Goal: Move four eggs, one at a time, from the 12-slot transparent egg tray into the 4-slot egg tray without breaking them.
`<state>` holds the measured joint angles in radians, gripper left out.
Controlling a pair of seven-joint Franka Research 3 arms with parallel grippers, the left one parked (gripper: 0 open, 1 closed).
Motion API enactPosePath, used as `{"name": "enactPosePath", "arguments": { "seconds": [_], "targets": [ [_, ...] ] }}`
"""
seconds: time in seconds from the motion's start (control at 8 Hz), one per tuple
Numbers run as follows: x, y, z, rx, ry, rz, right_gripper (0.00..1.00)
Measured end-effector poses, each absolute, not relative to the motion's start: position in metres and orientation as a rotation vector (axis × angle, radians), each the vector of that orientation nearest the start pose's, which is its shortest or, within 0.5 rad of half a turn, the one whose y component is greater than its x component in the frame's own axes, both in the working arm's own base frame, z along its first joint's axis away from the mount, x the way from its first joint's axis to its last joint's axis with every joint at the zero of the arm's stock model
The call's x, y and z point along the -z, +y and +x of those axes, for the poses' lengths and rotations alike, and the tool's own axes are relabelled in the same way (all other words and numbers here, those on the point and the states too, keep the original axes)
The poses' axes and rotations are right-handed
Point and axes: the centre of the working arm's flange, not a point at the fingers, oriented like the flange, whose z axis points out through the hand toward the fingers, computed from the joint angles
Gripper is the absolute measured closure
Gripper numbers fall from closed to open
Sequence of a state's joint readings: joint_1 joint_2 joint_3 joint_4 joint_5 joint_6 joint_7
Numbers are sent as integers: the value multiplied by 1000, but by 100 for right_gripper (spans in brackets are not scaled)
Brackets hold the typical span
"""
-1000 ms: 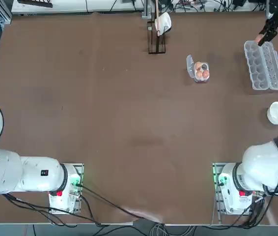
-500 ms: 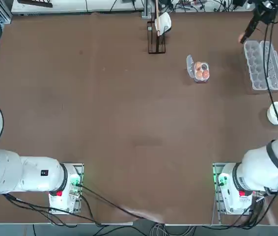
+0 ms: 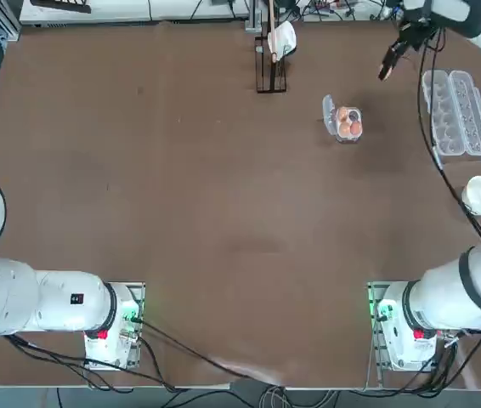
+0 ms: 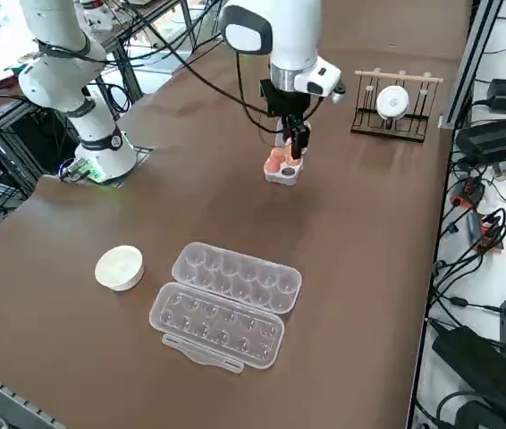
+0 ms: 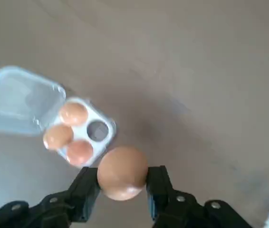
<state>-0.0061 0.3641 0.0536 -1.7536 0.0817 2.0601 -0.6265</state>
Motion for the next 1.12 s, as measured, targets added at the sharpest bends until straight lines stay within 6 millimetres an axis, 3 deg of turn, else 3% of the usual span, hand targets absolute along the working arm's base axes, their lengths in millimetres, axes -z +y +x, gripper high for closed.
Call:
{"name": "enactPosePath", "arguments": {
  "seconds": [0.25,0.5,1.12],
  "targets": [
    [-325,67,630,13,-821,-2944,42],
    [-296,89,612,25,-754,-2969,42],
    [-276,98,593,15,-705,-2984,42]
  ]
}}
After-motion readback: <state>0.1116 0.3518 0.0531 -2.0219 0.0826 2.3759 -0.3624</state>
